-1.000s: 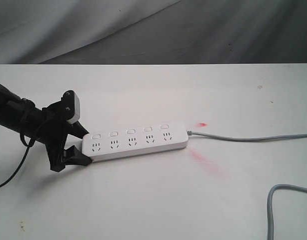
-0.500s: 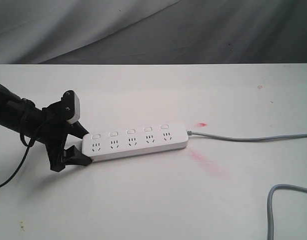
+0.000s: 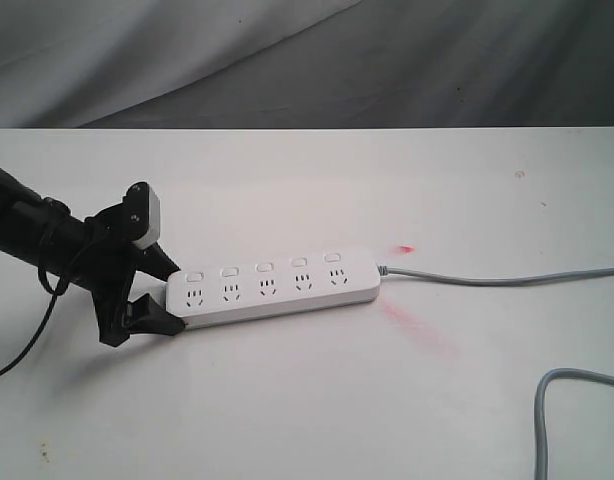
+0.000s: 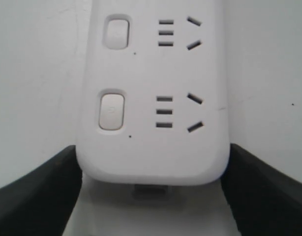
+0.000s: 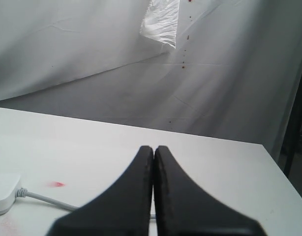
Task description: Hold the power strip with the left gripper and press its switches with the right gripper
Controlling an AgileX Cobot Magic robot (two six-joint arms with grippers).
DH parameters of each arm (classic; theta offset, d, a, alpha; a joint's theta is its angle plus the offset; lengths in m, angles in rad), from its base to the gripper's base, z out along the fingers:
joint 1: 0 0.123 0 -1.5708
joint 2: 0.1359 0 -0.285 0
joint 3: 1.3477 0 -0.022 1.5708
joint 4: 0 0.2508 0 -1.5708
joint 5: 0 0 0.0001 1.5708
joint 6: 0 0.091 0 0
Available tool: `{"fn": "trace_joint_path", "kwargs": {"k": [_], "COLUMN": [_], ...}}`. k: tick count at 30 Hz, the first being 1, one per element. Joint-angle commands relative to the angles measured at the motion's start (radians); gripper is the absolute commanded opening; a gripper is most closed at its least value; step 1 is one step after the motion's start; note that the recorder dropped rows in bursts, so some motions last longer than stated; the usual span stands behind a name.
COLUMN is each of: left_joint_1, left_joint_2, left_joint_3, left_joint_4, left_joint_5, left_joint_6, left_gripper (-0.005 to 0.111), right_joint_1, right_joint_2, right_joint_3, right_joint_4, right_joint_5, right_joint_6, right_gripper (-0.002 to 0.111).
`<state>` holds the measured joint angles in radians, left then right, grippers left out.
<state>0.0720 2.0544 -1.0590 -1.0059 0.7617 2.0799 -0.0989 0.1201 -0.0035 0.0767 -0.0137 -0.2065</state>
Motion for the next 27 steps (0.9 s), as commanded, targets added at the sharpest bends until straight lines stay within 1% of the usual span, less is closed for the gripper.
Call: {"fn": "trace_joint_path", "kwargs": {"k": [1,4,6,10,15,18,23,27], "left_joint_1": [-0.002,-0.002,-0.002,-0.002,-0.002,-0.002,-0.002,-0.002], "left_joint_2": [-0.023,-0.064,-0.106,-0.222,-0.407,-0.530,-0.768,-0.973], "left_joint_3": [-0.005,-0.005,-0.005,-0.005,-0.005,-0.005,-0.005,-0.005], "left_joint_4": [-0.006,-0.006,-0.006,-0.004,0.018,0.030,0.046,0.051], "left_joint_5": [0.025,0.021,0.021,0.024,0.043,0.081,0.083,0.104], "left_joint_6": [-0.014,-0.045,-0.073,-0.174,-0.386,-0.548,-0.842,-1.003], "left_gripper": [0.083,0.097,0.101,0.102,0.102,0.102,0.102,0.102], "right_joint_1": [-0.008,-0.008,-0.008,-0.008,-0.008,-0.008,-0.008,-0.008], "right_joint_2": [-0.004,-0.004,-0.004,-0.004,-0.004,-0.004,-0.004,-0.004], "right_joint_3": [0.004,0.004,0.004,0.004,0.004,0.004,0.004,0.004], "right_joint_4": [-0.010,-0.010,-0.010,-0.010,-0.010,-0.010,-0.010,-0.010], "right_joint_5": [-0.006,-0.006,-0.006,-0.006,-0.006,-0.006,-0.006,-0.006], "right_joint_6": [0.002,0.002,0.002,0.002,0.002,0.002,0.002,0.002], "right_gripper": [0.000,0.000,0.000,0.000,0.000,0.000,0.000,0.000]}}
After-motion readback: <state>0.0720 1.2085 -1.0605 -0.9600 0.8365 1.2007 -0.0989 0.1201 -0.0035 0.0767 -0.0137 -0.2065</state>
